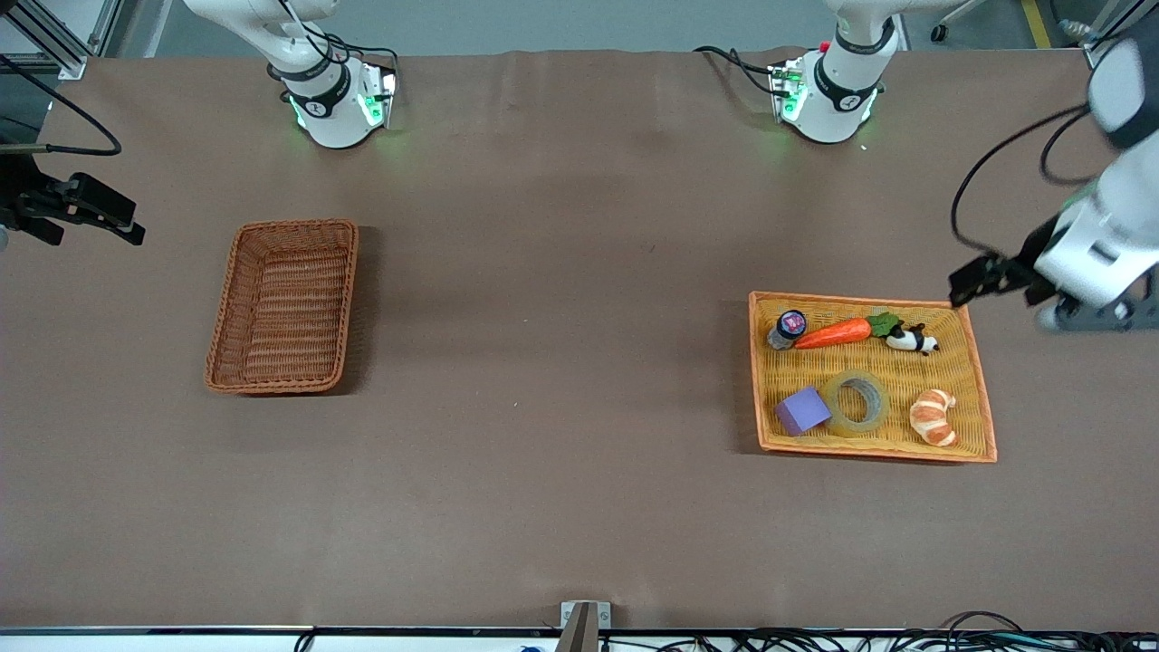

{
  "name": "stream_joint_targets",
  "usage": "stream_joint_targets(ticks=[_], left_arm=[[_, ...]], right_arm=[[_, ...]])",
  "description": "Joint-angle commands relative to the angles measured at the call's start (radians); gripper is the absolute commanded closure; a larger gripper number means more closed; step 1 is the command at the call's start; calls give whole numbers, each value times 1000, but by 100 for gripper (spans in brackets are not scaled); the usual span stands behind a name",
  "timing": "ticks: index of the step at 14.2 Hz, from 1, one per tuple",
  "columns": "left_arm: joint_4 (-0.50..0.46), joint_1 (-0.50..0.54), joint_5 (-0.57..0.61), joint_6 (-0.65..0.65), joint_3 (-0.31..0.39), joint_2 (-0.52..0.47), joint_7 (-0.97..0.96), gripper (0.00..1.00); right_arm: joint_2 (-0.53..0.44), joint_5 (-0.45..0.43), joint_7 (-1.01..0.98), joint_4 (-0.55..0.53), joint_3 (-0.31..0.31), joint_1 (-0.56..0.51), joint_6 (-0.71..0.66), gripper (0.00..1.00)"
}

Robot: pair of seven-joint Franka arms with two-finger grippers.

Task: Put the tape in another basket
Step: 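Lower the left gripper onto the yellow tape roll in the orange tray and grasp it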

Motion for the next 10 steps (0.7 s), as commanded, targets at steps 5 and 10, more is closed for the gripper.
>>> stream_joint_targets(ticks=[5,10], left_arm=[[-133,29,1,387,3,241,-63,0],[-131,15,1,490,-2,361,-115,10]], right_arm=[[-2,23,-12,4,4,-12,-7,0],[-2,23,-12,4,4,-12,-7,0]])
